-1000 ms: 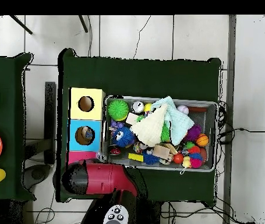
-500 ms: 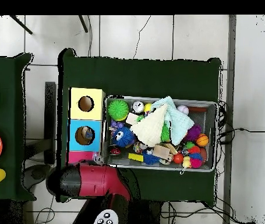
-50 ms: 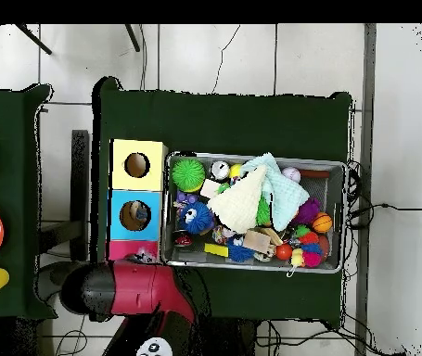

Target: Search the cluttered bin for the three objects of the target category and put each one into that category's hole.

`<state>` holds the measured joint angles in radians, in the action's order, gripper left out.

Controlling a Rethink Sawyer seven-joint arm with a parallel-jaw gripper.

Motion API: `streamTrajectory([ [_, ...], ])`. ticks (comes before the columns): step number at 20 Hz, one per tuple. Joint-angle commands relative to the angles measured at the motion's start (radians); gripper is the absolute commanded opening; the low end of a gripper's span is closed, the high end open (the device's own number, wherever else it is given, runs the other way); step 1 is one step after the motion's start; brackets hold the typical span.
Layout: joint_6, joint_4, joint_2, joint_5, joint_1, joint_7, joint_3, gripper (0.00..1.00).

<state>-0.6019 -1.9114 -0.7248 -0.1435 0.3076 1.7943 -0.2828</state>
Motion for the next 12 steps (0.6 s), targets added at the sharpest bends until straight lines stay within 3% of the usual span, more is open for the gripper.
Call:
streamTrajectory([
  [1, -0.125, 0.117, 0.011, -0.056, 0.001, 0.288, -0.003, 0.00],
  [6, -0.093, 0.148, 0.062, -0.080, 0.009, 0.302, 0.008, 0.00],
  [12, -0.087, 0.262, 0.162, -0.104, 0.023, 0.317, 0.019, 0.00],
])
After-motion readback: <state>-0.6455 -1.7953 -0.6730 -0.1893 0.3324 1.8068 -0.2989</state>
